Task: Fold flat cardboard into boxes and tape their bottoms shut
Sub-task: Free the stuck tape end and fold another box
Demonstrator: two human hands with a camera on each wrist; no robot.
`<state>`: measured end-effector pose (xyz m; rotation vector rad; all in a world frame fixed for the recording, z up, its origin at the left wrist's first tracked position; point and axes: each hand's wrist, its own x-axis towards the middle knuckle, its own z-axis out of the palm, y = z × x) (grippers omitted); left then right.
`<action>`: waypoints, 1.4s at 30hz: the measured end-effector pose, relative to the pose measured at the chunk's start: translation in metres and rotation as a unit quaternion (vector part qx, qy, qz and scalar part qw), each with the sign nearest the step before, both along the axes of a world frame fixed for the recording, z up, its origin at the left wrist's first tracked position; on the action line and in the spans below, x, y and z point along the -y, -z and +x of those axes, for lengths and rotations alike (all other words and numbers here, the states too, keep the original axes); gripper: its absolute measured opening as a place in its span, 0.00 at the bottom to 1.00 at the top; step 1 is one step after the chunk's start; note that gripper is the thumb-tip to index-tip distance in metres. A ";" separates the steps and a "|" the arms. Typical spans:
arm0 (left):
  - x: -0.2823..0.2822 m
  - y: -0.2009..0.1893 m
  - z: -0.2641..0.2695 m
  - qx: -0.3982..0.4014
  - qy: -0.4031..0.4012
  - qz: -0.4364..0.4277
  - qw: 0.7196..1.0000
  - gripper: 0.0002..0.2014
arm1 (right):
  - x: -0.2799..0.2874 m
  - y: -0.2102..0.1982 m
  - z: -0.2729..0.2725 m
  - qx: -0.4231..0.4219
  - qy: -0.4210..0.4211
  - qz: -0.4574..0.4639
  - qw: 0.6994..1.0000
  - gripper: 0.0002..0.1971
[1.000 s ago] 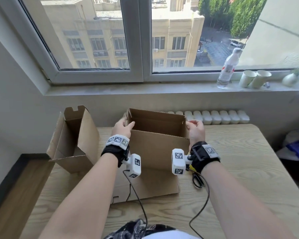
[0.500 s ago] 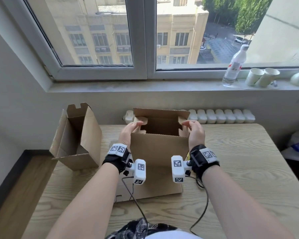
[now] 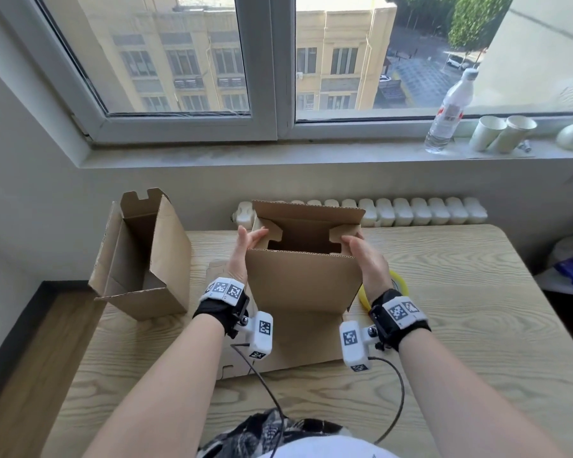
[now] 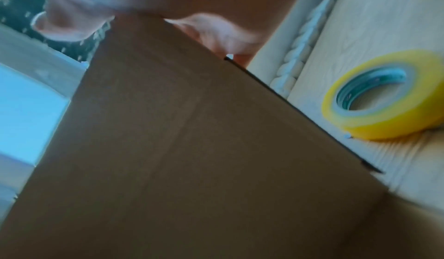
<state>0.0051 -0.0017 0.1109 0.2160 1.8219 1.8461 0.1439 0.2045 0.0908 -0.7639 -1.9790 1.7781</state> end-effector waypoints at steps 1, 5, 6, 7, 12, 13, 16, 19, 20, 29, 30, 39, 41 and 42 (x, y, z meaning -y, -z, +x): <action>0.002 0.002 0.000 -0.013 0.014 -0.010 1.000 0.53 | 0.000 -0.001 0.004 0.029 -0.023 0.046 0.998 0.43; 0.007 0.001 -0.002 -0.105 0.066 -0.124 0.985 0.34 | -0.001 -0.002 0.005 0.095 -0.024 0.146 0.985 0.36; 0.006 0.000 -0.003 -0.107 0.058 -0.142 0.982 0.27 | -0.001 -0.001 0.003 0.102 -0.017 0.160 0.982 0.34; 0.005 -0.001 -0.003 -0.108 0.047 -0.145 0.982 0.23 | 0.000 -0.001 0.002 0.107 -0.009 0.166 0.980 0.32; 0.002 0.003 0.000 -0.127 -0.002 -0.145 0.981 0.25 | 0.003 -0.007 -0.002 0.079 0.046 0.148 0.985 0.37; 0.002 0.005 0.000 -0.142 -0.008 -0.155 0.978 0.27 | 0.003 -0.007 -0.002 0.065 0.059 0.153 0.984 0.40; 0.001 0.004 0.003 -0.208 -0.007 -0.205 0.956 0.30 | 0.002 -0.004 -0.003 0.042 0.073 0.190 0.978 0.43; -0.005 0.005 0.006 -0.270 0.006 -0.228 0.936 0.32 | 0.003 0.000 -0.005 0.075 0.050 0.268 0.959 0.37; -0.008 0.008 0.005 -0.301 0.013 -0.243 0.922 0.31 | 0.004 0.001 -0.006 0.081 0.041 0.295 0.951 0.35; -0.018 0.023 0.009 -0.443 0.114 -0.522 0.720 0.32 | 0.007 0.008 -0.014 0.110 0.003 0.374 0.921 0.29; -0.018 0.024 0.009 -0.443 0.118 -0.531 0.712 0.33 | 0.008 0.007 -0.015 0.109 0.008 0.382 0.918 0.30; -0.018 0.022 0.009 -0.430 0.140 -0.559 0.694 0.34 | 0.005 -0.025 -0.040 0.197 -0.015 0.536 0.821 0.52; -0.018 0.022 0.008 -0.432 0.137 -0.561 0.693 0.37 | 0.005 -0.024 -0.042 0.226 -0.037 0.543 0.808 0.49; -0.018 0.022 0.007 -0.433 0.133 -0.558 0.695 0.39 | 0.006 -0.023 -0.042 0.231 -0.039 0.545 0.805 0.47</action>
